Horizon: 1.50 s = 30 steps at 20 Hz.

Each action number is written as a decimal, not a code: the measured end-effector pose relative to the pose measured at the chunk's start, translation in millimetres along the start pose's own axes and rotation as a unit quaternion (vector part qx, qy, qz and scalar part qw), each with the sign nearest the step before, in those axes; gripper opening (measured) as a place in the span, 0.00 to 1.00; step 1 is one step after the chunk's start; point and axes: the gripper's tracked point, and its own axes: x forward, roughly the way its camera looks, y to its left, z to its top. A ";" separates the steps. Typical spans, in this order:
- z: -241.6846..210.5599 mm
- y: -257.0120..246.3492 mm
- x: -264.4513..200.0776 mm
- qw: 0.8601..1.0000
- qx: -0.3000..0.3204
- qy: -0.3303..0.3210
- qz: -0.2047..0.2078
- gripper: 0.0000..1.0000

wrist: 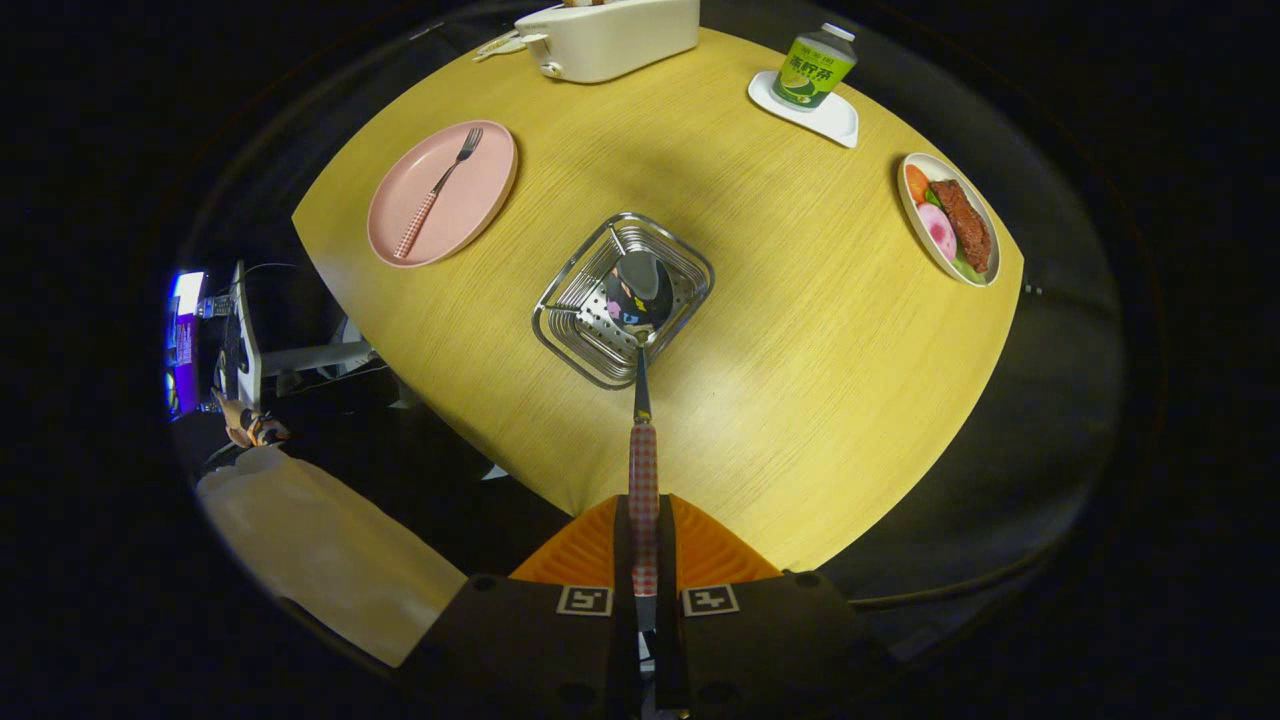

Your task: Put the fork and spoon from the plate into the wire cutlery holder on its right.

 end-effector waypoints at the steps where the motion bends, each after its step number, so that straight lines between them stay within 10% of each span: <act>1: 1.9 -0.1 3.1 1.000 -0.006 0.012 0.002 0.11; 14: 20.4 1.0 22.6 0.996 0.010 0.088 0.033 0.14; 30: 51.7 11.4 -23.9 0.996 0.057 -0.052 0.042 0.44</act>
